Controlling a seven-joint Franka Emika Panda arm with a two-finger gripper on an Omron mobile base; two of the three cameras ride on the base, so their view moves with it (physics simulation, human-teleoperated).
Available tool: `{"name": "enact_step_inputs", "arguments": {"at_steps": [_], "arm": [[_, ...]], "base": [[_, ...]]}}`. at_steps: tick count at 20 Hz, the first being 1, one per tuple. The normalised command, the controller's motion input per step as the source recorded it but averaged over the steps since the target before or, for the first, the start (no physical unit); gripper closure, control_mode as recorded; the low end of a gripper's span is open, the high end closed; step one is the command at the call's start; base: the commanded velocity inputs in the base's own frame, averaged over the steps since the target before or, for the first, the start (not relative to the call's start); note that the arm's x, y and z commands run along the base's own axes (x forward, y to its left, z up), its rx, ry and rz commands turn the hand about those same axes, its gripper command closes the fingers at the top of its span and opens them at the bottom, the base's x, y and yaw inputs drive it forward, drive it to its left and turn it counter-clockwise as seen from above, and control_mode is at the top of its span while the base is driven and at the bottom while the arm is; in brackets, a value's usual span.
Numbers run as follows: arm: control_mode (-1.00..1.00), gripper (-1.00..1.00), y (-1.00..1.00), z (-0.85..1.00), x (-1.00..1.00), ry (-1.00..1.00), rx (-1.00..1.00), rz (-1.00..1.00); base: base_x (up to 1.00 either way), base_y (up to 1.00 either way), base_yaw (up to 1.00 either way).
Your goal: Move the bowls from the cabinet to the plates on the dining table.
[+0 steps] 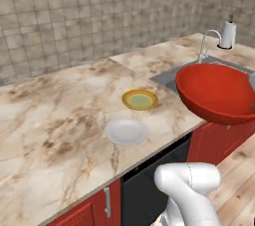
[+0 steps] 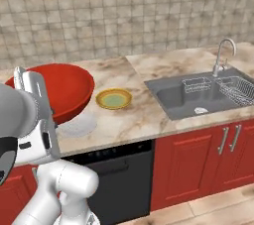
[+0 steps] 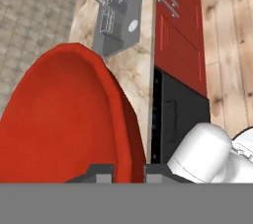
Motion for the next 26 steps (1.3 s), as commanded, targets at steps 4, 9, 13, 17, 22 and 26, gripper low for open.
{"name": "enact_step_inputs", "arguments": {"at_steps": [4,9,13,17,22,26], "arm": [[1.00,1.00,0.00,0.00,0.00,0.00,0.00,0.00],[1.00,1.00,0.00,0.00,0.00,0.00,0.00,0.00],[1.00,1.00,0.00,0.00,0.00,0.00,0.00,0.00],[1.00,1.00,0.00,0.00,0.00,0.00,0.00,0.00],[1.00,1.00,0.00,0.00,0.00,0.00,0.00,0.00],[1.00,1.00,0.00,0.00,0.00,0.00,0.00,0.00]], "base": [[0.52,-0.16,0.45],[0.27,-0.14,0.34],[0.14,-0.27,0.31],[0.08,-0.16,0.32],[0.10,-0.21,0.39],[0.04,-0.41,0.39]]}}
